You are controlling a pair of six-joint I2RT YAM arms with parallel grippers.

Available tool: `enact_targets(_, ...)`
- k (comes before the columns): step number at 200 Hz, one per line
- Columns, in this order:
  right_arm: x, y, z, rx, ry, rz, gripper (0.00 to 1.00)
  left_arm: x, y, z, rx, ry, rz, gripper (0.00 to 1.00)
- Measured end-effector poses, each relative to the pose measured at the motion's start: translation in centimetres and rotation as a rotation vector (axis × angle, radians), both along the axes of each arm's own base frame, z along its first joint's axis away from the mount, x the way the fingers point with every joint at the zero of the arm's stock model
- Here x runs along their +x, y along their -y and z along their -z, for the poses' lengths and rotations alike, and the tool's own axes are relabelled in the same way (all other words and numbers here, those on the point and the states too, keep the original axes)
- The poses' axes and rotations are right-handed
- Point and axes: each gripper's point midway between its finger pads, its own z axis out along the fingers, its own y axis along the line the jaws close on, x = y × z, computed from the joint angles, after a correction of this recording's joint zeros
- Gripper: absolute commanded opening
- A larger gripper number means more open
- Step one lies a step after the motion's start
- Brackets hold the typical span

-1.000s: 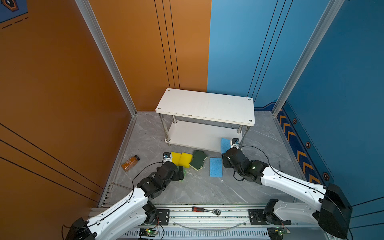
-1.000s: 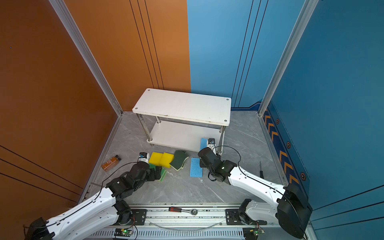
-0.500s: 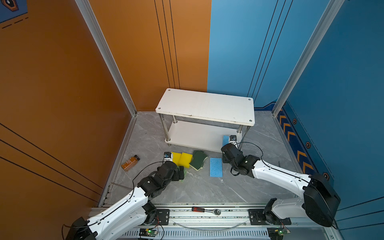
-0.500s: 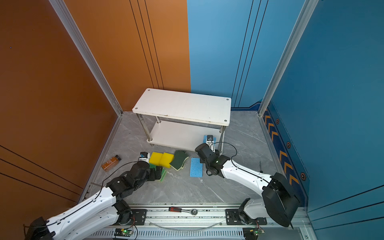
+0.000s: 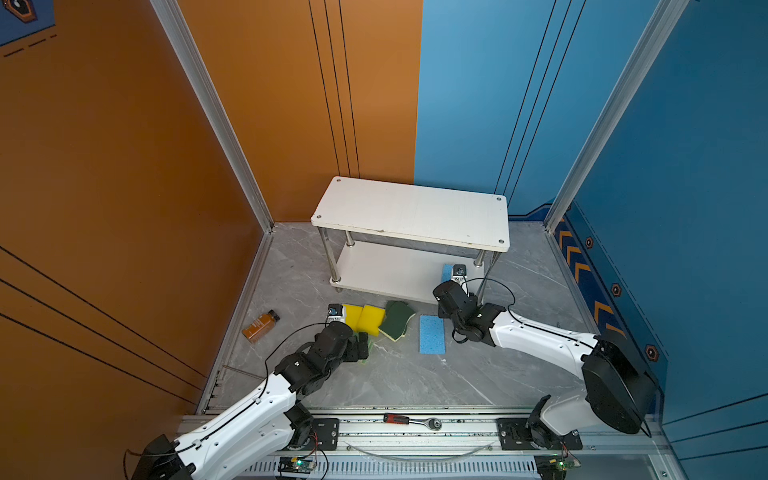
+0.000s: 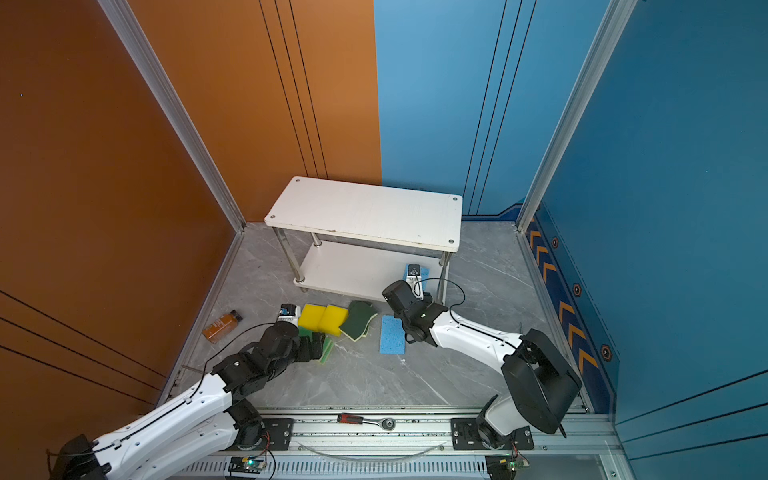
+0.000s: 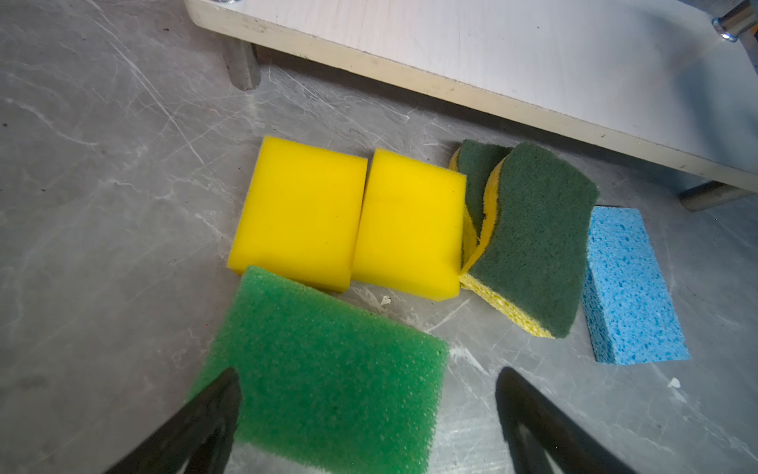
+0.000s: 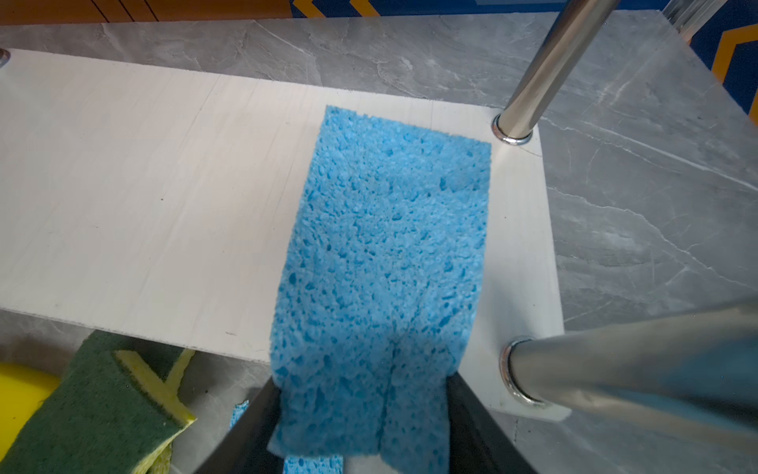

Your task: Place and organize the cleaning sponges onto the shelf

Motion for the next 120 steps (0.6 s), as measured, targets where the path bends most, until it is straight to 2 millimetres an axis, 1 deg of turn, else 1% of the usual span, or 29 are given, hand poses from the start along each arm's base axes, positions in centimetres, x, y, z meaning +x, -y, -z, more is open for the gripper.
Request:
enact_targets(23, 0.5, 0.1, 0.3, -0.019, -0.005, 0.008, 0.55, 0.1, -0.1, -0.3, -0.005, 0.010, -0.002, 0.98)
enact_targets(67, 1.2, 0.4, 0.3, -0.032, -0.001, 0.027, 0.56, 0.1, -0.2, -0.5, -0.012, 0.018, -0.007, 0.97)
enact_targets(120, 1.5, 0.7, 1.6, -0.067, -0.029, 0.030, 0.57, 0.1, -0.3, -0.5, -0.013, 0.015, -0.009, 0.98)
